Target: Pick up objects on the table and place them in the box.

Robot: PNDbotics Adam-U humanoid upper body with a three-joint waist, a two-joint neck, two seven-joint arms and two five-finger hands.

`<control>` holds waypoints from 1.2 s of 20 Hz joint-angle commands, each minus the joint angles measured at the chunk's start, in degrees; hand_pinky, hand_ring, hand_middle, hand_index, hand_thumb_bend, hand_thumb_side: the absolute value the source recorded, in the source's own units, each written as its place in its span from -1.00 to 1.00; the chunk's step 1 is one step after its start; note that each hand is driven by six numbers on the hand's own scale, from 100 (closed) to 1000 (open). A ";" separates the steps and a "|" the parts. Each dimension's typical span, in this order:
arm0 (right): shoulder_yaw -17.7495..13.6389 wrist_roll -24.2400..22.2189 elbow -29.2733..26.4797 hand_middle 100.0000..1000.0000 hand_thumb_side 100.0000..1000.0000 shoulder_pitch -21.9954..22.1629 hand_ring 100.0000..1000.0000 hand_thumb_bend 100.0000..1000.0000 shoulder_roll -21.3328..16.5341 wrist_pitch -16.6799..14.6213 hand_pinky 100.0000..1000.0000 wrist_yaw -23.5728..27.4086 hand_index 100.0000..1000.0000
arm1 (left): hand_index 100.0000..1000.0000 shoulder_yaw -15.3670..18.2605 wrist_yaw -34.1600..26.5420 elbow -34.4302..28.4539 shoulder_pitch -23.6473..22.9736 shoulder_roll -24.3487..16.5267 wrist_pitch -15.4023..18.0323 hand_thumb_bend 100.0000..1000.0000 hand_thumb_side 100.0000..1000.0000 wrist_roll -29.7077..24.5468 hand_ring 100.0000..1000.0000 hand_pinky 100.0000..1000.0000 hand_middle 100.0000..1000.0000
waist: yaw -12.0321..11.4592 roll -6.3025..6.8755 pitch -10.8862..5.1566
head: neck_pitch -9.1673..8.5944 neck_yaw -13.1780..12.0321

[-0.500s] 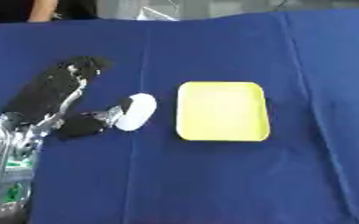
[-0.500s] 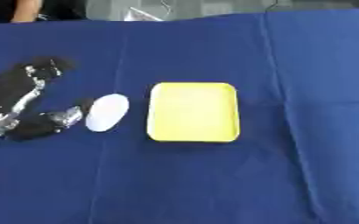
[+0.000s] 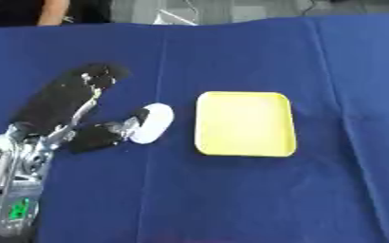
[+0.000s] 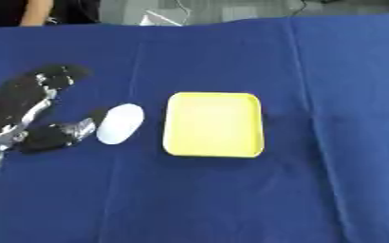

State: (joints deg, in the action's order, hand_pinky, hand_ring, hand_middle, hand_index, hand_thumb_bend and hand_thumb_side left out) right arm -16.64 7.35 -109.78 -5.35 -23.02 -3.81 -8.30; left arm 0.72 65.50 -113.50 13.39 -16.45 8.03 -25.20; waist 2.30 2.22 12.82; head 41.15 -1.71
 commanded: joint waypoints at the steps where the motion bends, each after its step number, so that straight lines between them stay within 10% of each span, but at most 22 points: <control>1: -0.27 0.10 -0.99 0.69 0.48 -0.09 0.37 -0.34 -1.62 -0.08 0.29 0.08 0.89 | 0.88 0.09 -0.39 -1.09 0.59 -1.18 0.18 -0.37 0.89 0.04 0.86 0.79 0.76 | -0.08 -0.09 -0.58 | -0.76 -0.70; 13: -0.21 0.02 -0.80 0.69 0.49 0.11 0.37 -0.36 -2.03 -0.02 0.29 0.04 0.90 | 0.89 -1.79 -3.84 -1.09 0.93 -5.58 0.56 -0.40 0.90 -0.67 0.85 0.77 0.76 | 0.31 0.63 -0.91 | -1.00 -0.66; 20: 0.02 -0.31 -0.66 0.69 0.48 0.40 0.37 -0.34 -4.37 0.21 0.29 -0.67 0.90 | 0.90 -17.46 -33.62 3.52 2.48 -36.33 -5.53 -0.56 1.00 12.02 0.88 0.78 0.79 | 1.23 3.89 -2.06 | -0.57 -1.57; 24: 0.12 -0.38 -0.65 0.69 0.48 0.28 0.37 -0.34 -4.66 0.24 0.29 -0.61 0.90 | 0.90 -21.08 -38.52 5.16 3.91 -40.84 -7.18 -0.55 1.00 14.54 0.88 0.78 0.78 | 1.41 4.23 -2.12 | -0.62 -1.70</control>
State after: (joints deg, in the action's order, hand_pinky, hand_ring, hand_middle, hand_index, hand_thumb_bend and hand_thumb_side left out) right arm -16.29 7.04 -109.76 -4.85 -26.10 -3.55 -8.77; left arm -19.82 28.83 -108.35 16.51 -54.28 1.40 -11.73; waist 3.75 6.74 11.61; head 41.03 -2.91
